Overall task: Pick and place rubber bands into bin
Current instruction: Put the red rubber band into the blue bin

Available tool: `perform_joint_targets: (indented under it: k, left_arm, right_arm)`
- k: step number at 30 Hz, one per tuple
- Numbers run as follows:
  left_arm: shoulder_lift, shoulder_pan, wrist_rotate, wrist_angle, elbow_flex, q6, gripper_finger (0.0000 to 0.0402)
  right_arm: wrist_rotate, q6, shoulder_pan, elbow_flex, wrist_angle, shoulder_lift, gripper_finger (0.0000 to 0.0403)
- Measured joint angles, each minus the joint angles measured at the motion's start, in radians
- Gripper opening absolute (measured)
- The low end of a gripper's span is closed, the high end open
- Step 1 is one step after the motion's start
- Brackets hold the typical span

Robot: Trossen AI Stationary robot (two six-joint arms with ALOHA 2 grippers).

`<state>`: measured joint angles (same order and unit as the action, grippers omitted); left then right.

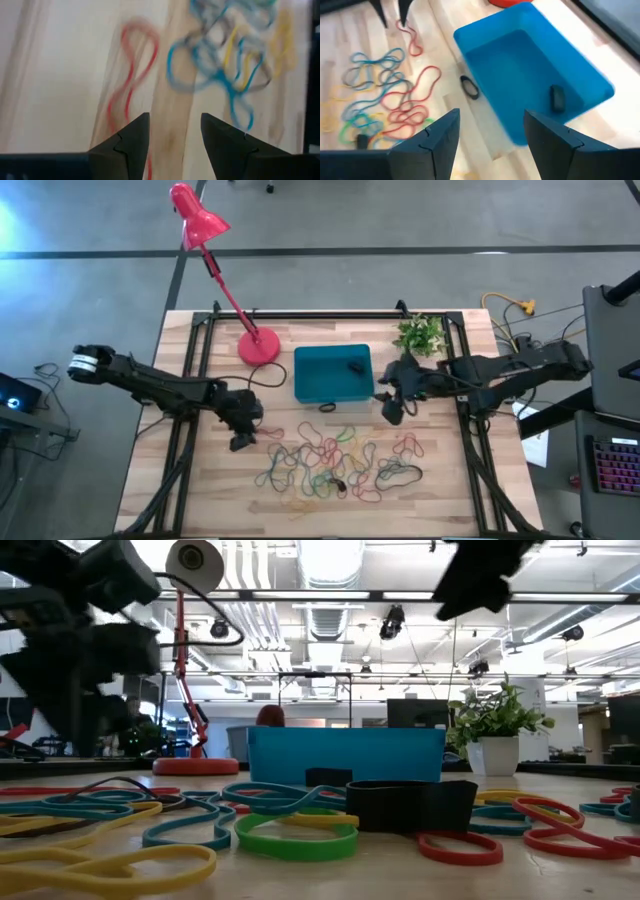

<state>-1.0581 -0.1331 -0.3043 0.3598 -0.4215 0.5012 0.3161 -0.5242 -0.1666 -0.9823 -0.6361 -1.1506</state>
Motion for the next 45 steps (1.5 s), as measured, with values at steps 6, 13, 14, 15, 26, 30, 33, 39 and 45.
perform_joint_targets:
  k: [6,13,14,15,26,30,33,39,45]
  left_arm:
    - [0.046,-0.060,0.001,0.174,-0.009,0.117,0.0162]
    - [0.052,-0.170,0.093,0.206,0.003,0.201,0.0162]
    - [0.045,-0.180,0.115,0.206,0.003,0.202,0.0162]
    - [0.038,-0.187,0.142,0.206,0.003,0.204,0.0162]
    - [-0.024,-0.198,0.252,0.208,0.004,0.251,0.0162]
    - [-0.063,-0.205,0.253,0.181,0.004,0.251,0.0162]
    - [-0.092,-0.213,0.252,0.105,0.003,0.251,0.0162]
    - [-0.166,-0.216,0.253,-0.028,-0.006,0.247,0.0162]
    - [-0.285,-0.216,0.286,-0.126,-0.010,0.244,0.0162]
  right_arm:
    - [0.032,-0.141,-0.070,0.100,0.030,0.086,0.0206]
    - [0.080,-0.183,-0.137,0.185,0.159,0.101,0.0206]
    - [0.080,-0.184,-0.141,0.192,0.166,0.101,0.0206]
    - [0.081,-0.184,-0.143,0.198,0.174,0.100,0.0206]
    - [0.082,-0.172,-0.142,0.191,0.189,0.086,0.0205]
    - [0.080,-0.172,-0.142,0.191,0.190,0.087,0.0205]
    - [0.080,-0.172,-0.142,0.191,0.191,0.088,0.0205]
    - [0.080,-0.172,-0.142,0.191,0.192,0.088,0.0205]
    - [0.080,-0.172,-0.141,0.191,0.193,0.088,0.0205]
